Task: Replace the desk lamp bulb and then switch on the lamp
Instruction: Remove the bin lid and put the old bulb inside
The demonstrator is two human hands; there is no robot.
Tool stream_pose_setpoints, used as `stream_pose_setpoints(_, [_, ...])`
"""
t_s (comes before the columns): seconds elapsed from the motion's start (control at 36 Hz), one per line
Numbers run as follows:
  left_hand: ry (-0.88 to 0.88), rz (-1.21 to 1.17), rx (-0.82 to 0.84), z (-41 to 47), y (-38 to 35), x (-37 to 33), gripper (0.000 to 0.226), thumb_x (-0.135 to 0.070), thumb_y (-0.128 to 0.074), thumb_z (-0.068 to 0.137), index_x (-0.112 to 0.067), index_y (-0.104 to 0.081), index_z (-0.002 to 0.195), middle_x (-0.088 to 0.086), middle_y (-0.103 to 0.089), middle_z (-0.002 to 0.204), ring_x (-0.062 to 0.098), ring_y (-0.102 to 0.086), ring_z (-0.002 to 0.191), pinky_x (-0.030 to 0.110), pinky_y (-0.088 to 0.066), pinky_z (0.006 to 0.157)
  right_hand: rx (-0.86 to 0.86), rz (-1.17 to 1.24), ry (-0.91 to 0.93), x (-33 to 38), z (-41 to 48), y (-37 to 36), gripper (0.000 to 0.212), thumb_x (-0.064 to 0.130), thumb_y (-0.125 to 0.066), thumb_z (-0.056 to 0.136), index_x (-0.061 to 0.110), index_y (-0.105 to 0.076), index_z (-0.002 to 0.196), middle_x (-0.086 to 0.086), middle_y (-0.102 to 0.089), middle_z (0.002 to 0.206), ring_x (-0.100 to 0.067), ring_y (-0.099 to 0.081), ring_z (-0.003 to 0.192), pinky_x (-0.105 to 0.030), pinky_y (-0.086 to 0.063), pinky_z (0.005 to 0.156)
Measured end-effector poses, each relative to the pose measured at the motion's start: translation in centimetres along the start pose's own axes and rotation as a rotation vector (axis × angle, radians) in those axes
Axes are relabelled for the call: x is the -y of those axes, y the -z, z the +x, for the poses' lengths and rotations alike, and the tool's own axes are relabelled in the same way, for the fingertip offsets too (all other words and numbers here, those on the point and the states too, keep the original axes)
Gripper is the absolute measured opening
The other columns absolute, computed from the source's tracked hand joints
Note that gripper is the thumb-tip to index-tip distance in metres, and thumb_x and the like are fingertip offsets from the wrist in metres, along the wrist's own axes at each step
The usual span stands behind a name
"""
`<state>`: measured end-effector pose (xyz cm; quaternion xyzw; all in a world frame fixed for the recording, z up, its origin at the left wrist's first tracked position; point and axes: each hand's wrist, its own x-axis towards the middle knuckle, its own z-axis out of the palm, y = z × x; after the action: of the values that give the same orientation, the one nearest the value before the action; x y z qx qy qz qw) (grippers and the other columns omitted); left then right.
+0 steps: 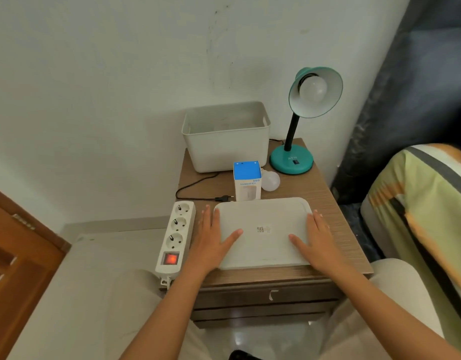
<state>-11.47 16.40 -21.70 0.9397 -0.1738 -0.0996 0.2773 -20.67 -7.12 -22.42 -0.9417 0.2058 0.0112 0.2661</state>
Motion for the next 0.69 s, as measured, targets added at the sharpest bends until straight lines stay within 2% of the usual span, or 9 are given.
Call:
stream_pose_setpoints(0.11, [-0.014,-0.093,-0.115,4.0,3.3,-1.1,0.087,-0.062,-0.039,0.088,-0.017,0.001,0.15,0.0,0.015,0.158,0.015,0.011,0.145,0.04,-0.009,0.116,0.006,0.061,-0.033,1.6,2.8,1.4,0.074,0.041,-0.045,0.093,0.01,-0.007,0.148,-0.008,-0.004,0.159,-0.023,-0.005,0.147,-0.036,-0.009,0.118])
stream_pose_setpoints(0.25, [-0.007,-0.19,-0.279,10.3,8.1,-1.7,0.088,-0.057,-0.051,0.086,-0.017,-0.006,0.15,0.003,0.005,0.159,0.018,0.002,0.146,0.041,-0.014,0.115,-0.01,0.067,-0.015,3.7,7.2,2.8,0.063,0.039,-0.045,0.094,0.007,-0.022,0.143,-0.012,-0.021,0.154,-0.025,-0.022,0.142,-0.037,-0.022,0.115])
stream_pose_setpoints(0.33, [0.023,-0.24,-0.297,13.9,10.2,-1.8,0.095,-0.059,-0.056,0.082,-0.015,-0.005,0.15,0.007,0.001,0.158,0.022,-0.001,0.146,0.04,-0.012,0.116,-0.044,0.102,0.038,4.6,10.3,3.2,0.051,0.037,-0.049,0.092,0.011,-0.036,0.134,-0.011,-0.04,0.14,-0.021,-0.039,0.127,-0.033,-0.034,0.104])
stream_pose_setpoints(0.44, [0.084,-0.28,-0.292,17.8,11.4,-2.0,0.106,-0.062,-0.057,0.078,-0.01,0.001,0.15,0.007,0.003,0.158,0.023,-0.001,0.146,0.039,-0.01,0.118,-0.038,0.161,0.049,6.0,13.4,3.0,0.056,0.036,-0.048,0.093,0.01,-0.031,0.14,-0.009,-0.038,0.142,-0.022,-0.037,0.13,-0.034,-0.033,0.107])
stream_pose_setpoints(0.5, [0.107,-0.311,-0.296,19.1,11.5,-2.1,0.107,-0.06,-0.058,0.079,-0.009,0.004,0.149,0.007,0.005,0.158,0.022,-0.002,0.146,0.038,-0.011,0.116,-0.031,0.189,0.042,6.5,14.4,2.6,0.056,0.037,-0.047,0.094,0.01,-0.031,0.14,-0.009,-0.04,0.139,-0.021,-0.04,0.127,-0.029,-0.034,0.102])
stream_pose_setpoints(0.58, [0.117,-0.387,-0.323,20.3,11.5,-2.2,0.107,-0.059,-0.059,0.08,-0.012,0.008,0.149,0.007,0.002,0.158,0.023,-0.01,0.145,0.036,-0.018,0.113,-0.007,0.241,0.015,6.6,15.8,1.5,0.053,0.038,-0.046,0.093,0.009,-0.037,0.136,-0.009,-0.045,0.132,-0.022,-0.045,0.119,-0.03,-0.037,0.096])
stream_pose_setpoints(0.69, [0.101,-0.455,-0.381,20.8,11.0,-1.9,0.105,-0.053,-0.061,0.082,-0.012,0.009,0.149,0.006,-0.002,0.158,0.021,-0.011,0.144,0.027,-0.017,0.108,-0.008,0.285,-0.047,6.4,16.9,0.5,0.046,0.04,-0.052,0.09,0.008,-0.049,0.123,-0.012,-0.058,0.12,-0.022,-0.053,0.103,-0.033,-0.044,0.085])
